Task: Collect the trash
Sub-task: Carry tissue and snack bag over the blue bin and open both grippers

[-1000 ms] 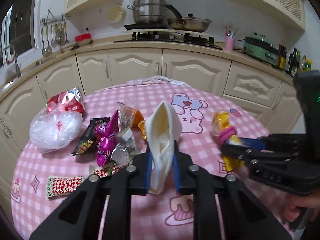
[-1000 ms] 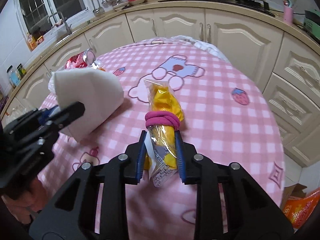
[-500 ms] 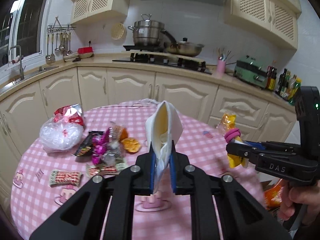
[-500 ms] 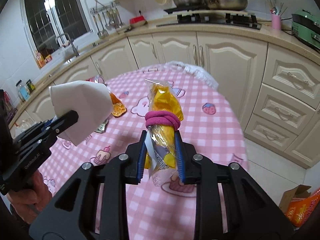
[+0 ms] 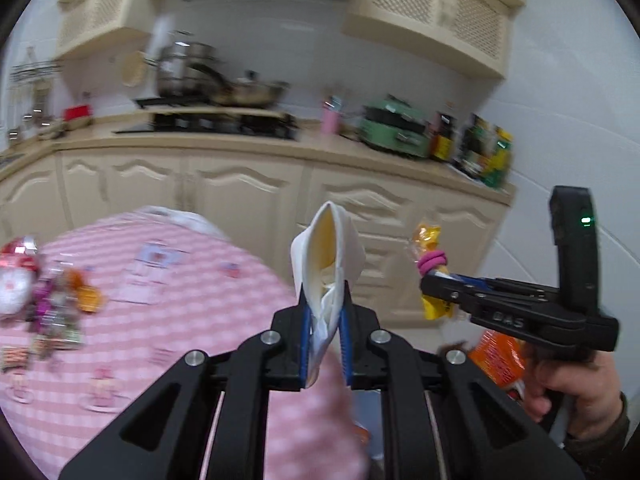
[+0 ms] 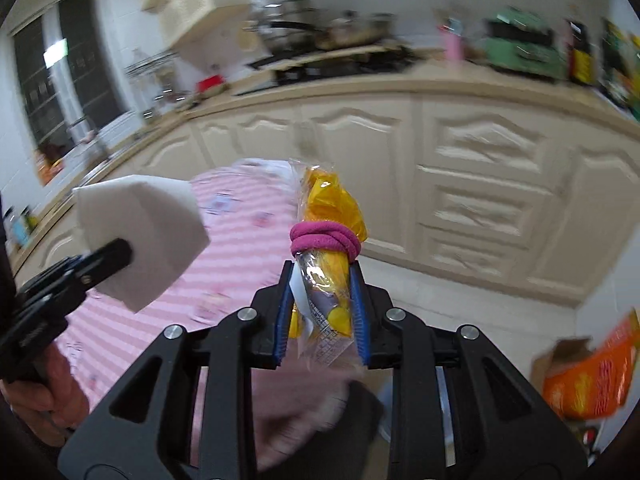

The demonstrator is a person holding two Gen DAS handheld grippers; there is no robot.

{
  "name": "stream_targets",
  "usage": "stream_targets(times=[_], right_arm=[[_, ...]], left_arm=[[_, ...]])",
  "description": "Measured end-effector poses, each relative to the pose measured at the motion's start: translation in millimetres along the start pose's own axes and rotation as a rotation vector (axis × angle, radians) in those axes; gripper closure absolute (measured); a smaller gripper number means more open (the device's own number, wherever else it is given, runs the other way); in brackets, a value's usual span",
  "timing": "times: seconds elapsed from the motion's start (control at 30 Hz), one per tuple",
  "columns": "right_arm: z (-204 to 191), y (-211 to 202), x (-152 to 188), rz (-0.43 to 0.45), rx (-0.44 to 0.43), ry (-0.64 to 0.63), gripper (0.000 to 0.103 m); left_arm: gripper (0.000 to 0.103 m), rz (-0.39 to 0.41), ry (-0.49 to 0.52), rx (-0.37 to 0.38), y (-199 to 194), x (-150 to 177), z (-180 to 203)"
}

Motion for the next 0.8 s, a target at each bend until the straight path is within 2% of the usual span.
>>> stream_targets(times=[0.17, 0.33, 0.43, 0.6, 0.7, 0.73, 0.77, 0.8], right_arm=[[87, 22, 51, -0.125, 0.119, 0.122, 0.077], [142, 68, 115, -0.277, 0.14, 0.237, 0.077], [166, 98, 146, -0.354, 0.142, 0.304, 0.077], [185, 128, 180, -0.426, 0.129, 0.362, 0.077], [191, 143, 190, -0.454, 0.126, 0.365, 0.076], [194, 147, 193, -0.463, 0.135, 0.37, 0.068], [198, 150, 196, -0.475, 0.152, 0.377, 0.041], [202, 151, 200, -0.473, 0.163, 0.381, 0.027]], left_arm=[[0.09, -0.122, 0.041, 0.08, 57, 34, 58], [0.09, -0.274, 0.048, 0.112, 119, 81, 93], [0.088, -0.386, 0.07, 0.086, 162, 115, 100], [0.088, -0.533, 0.032, 0.077, 222, 160, 96], [0.082, -0.58, 0.037, 0.088, 242, 171, 98], [0.081, -0.604, 0.048, 0.091, 248, 176, 101], [0.074, -0.621, 0.06, 0.084, 253, 178, 102], [0.055, -0.628, 0.069, 0.07, 256, 180, 101]])
Point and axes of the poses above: each gripper's, at about its wrist camera, not at the fingertips, and y roughly the way its jaws point, z to its right, x to its underside, the point moved 6 cm from there along y, roughly the way its jaws point, and after that the axes turned 2 degrees about -z, right-handed, at the moved point
